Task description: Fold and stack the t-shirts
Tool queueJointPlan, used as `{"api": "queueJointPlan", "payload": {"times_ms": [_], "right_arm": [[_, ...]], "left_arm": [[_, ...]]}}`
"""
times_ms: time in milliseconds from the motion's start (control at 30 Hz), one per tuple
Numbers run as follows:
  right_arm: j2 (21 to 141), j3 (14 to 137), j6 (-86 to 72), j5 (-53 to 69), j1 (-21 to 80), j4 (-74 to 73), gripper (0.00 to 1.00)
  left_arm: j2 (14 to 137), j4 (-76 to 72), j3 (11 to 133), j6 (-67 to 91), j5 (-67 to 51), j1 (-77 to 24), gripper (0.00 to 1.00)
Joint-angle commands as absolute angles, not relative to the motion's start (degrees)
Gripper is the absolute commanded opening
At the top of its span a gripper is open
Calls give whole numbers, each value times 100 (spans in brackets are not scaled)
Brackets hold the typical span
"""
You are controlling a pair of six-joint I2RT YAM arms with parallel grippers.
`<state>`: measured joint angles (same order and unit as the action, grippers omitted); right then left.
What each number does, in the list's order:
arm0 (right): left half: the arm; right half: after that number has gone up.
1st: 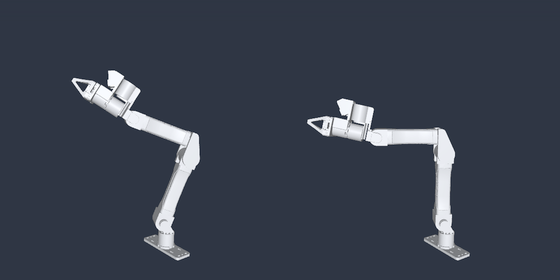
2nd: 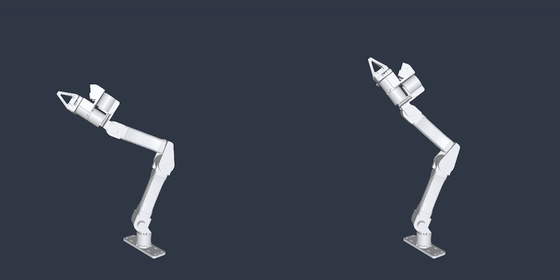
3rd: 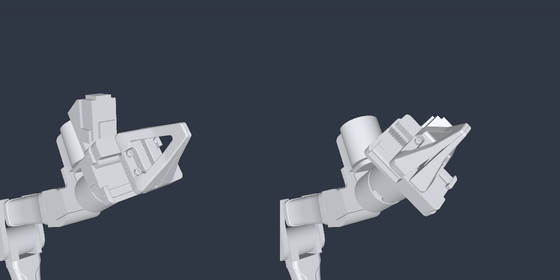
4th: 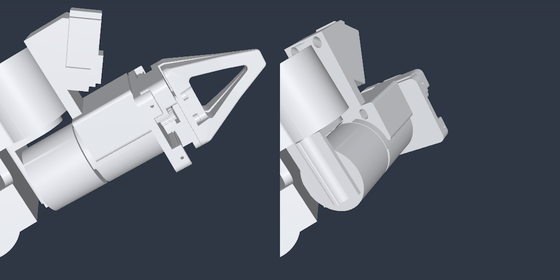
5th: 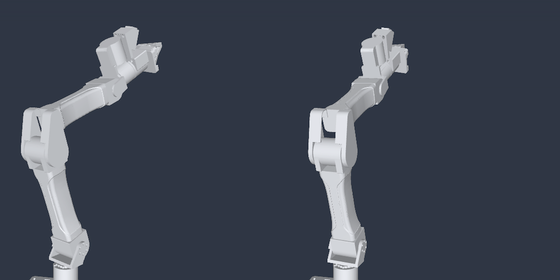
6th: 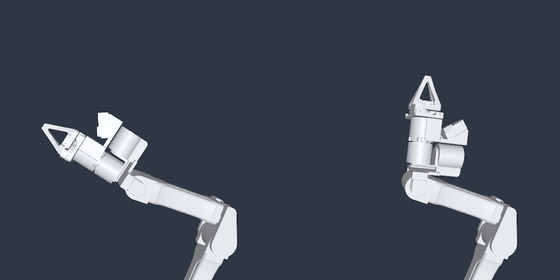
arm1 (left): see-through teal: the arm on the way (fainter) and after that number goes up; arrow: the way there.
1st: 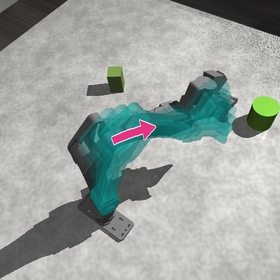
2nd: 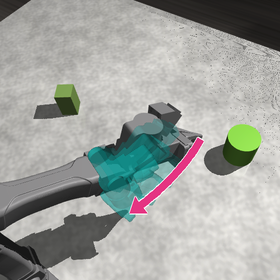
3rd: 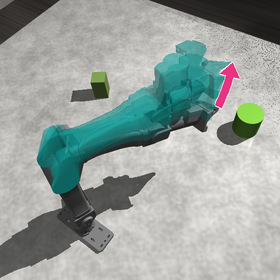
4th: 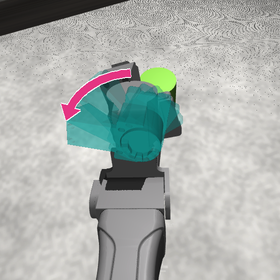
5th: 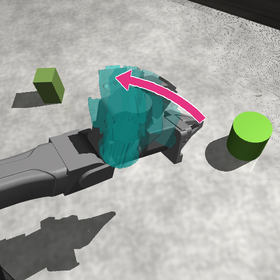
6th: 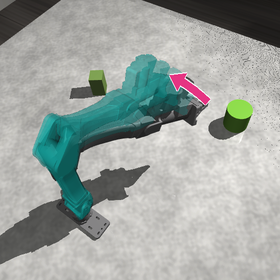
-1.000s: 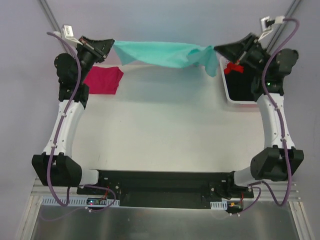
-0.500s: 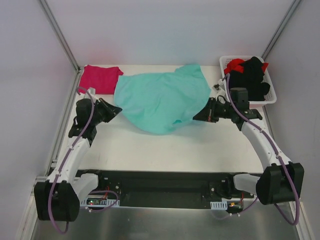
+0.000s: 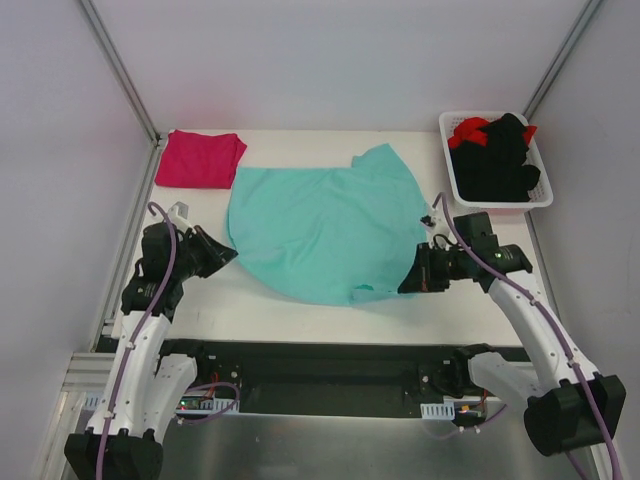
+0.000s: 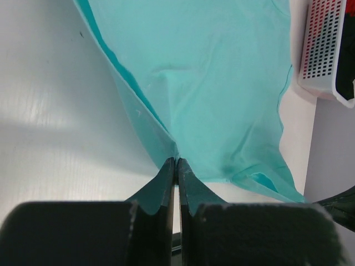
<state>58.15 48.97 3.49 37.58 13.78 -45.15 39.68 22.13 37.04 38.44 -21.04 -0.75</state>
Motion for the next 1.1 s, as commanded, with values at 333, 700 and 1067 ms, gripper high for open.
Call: {"api": "queueJointPlan", "payload": {"times_ms": [333,700,1067], "right_arm": [[5422,5447,273,2734,1591,-5713,86],[6370,6529,132,2759,1591,-4915,93],[7548,6978,-325,3937,1547,-2998,92]], "left_arm": [[3524,3287,4051,3647,-1995,-79,47],[4253,2946,4782,3656,-2477,-79,99],[5606,968,4421,3867,-3603,-88,99]]}}
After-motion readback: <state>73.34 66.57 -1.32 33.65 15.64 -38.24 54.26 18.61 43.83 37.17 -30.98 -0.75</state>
